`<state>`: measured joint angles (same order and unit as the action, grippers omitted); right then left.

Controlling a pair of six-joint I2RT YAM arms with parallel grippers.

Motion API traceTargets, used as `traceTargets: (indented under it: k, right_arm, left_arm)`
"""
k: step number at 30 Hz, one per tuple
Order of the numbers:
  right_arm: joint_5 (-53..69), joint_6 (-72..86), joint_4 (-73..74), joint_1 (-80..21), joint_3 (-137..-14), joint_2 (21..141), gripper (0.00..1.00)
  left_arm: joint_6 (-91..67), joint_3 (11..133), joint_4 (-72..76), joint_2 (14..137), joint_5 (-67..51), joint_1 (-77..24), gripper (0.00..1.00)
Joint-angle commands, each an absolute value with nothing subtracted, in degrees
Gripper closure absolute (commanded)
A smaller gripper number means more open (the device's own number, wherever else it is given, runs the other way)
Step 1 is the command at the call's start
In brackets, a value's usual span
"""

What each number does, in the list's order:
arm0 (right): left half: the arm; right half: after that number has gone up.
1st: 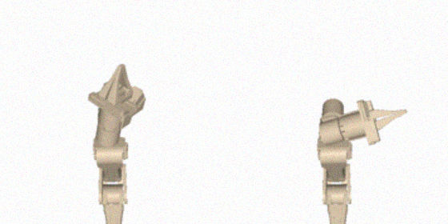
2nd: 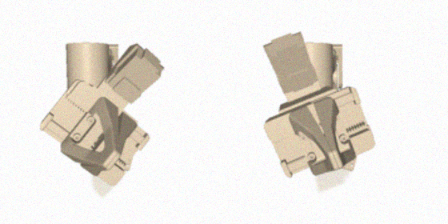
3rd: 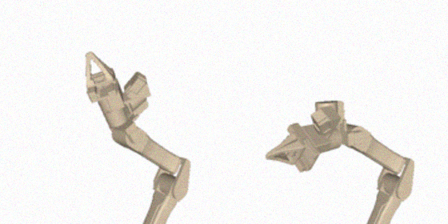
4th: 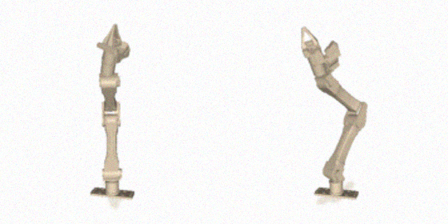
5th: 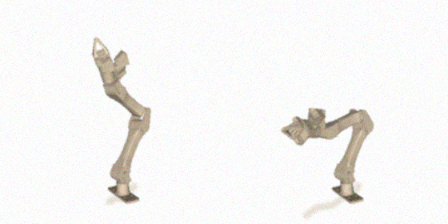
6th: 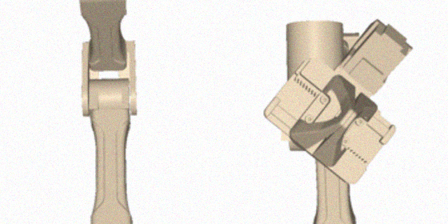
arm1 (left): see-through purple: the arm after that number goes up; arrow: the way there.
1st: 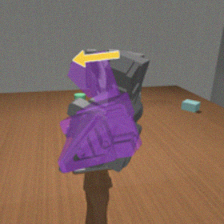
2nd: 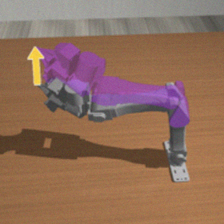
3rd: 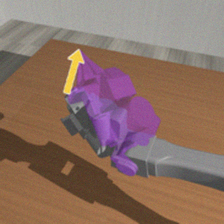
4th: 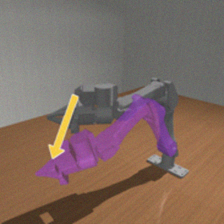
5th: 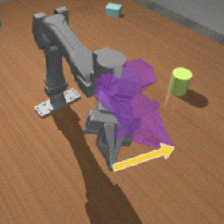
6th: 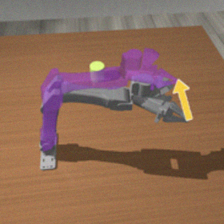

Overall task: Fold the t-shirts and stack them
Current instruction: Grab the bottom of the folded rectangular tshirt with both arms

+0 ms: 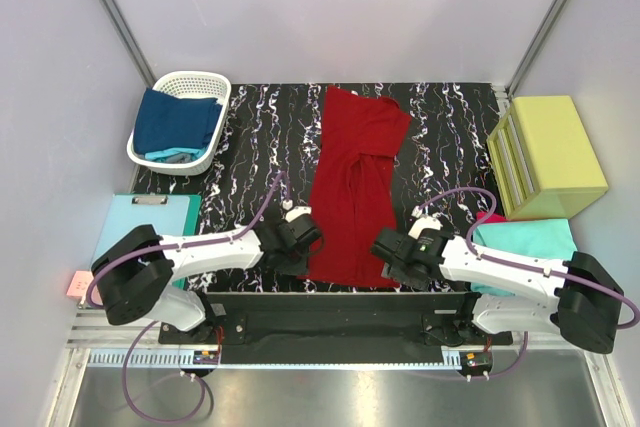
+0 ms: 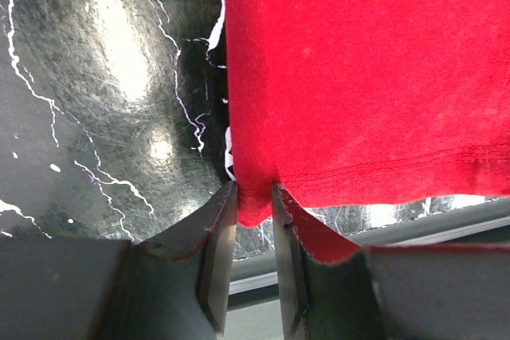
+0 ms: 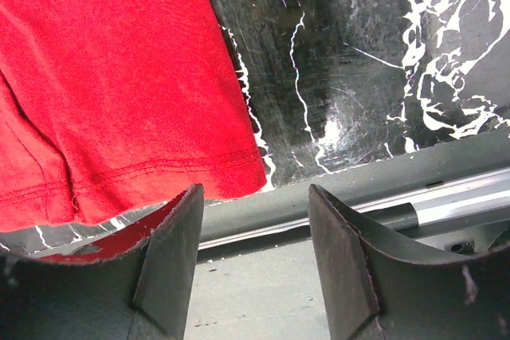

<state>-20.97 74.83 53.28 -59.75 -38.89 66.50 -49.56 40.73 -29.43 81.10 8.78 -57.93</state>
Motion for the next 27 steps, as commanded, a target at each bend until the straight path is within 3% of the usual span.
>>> traceTargets:
  k: [1, 13, 16, 22, 27]
  right_arm:
    - [-23.2, 74.71, 52.91, -60.29, -39.64, 67.23, 0.38]
    - [-20.39, 74.79, 47.64, -60.38, -37.18, 71.45, 0.35]
    - [-20.04, 75.14, 46.76, -60.29, -36.3, 71.45, 0.39]
    - [-19.95, 76.02, 46.93, -60.38, -35.68, 71.54, 0.5]
    - [-19.78, 76.55, 46.85, -60.38, -35.42, 71.81, 0.67]
  left_arm:
    - [-50.1, 38.77, -28.39, 79.02, 6.95, -57.83, 0.7]
    - [-50.19, 37.79, -28.21, 78.75, 6.51, -58.18, 0.71]
    - [-49.92, 38.06, -28.3, 79.01, 6.5, -58.27, 0.71]
    - [-49.31, 38.14, -28.39, 79.1, 6.42, -58.27, 0.71]
    - [-49.04, 38.14, -28.39, 79.01, 6.5, -58.27, 0.72]
